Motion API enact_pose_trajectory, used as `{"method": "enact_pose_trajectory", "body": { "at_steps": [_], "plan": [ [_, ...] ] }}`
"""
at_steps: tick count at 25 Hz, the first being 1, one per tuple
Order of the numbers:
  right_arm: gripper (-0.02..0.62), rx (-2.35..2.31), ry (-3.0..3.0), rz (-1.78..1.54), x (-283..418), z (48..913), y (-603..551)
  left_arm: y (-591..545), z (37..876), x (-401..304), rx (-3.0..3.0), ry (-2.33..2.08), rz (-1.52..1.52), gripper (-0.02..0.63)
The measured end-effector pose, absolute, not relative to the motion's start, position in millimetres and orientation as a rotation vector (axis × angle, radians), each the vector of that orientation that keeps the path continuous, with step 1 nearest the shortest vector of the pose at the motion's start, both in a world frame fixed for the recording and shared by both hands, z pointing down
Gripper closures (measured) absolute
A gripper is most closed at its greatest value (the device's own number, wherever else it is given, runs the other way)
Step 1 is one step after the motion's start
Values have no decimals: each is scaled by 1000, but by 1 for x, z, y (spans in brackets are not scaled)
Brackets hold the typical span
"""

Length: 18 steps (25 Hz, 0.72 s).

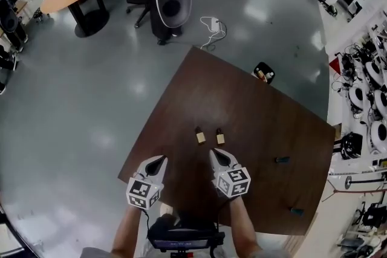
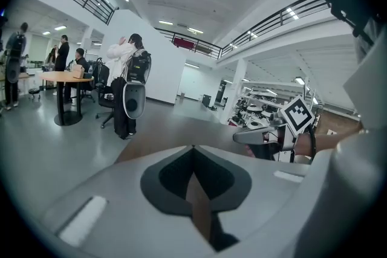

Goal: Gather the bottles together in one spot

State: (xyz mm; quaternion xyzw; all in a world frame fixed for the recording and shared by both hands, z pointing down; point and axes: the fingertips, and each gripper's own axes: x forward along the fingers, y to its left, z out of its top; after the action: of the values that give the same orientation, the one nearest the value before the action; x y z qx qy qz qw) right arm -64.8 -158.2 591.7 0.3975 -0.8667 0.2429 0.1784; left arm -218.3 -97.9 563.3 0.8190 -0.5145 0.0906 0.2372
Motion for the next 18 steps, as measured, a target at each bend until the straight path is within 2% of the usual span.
{"method": "enact_pose_trajectory", "body": {
  "at_steps": [13,14,15,18],
  "plan": [
    [588,1100,-2397,721,-73,624,-205,-112,581,-221,2186,-1409,242,604],
    [546,1089,-2392,736,-74,628,-207,-112,584,-220,2179,-1409,243,604],
    [534,1080,-2386,749,-75,632,-208,-113,586,-220,2172,-1409,243,604],
    [532,1065,-2373,758,-79,642,-215,-116,591,-220,2161,-1410,240,604]
  ]
}}
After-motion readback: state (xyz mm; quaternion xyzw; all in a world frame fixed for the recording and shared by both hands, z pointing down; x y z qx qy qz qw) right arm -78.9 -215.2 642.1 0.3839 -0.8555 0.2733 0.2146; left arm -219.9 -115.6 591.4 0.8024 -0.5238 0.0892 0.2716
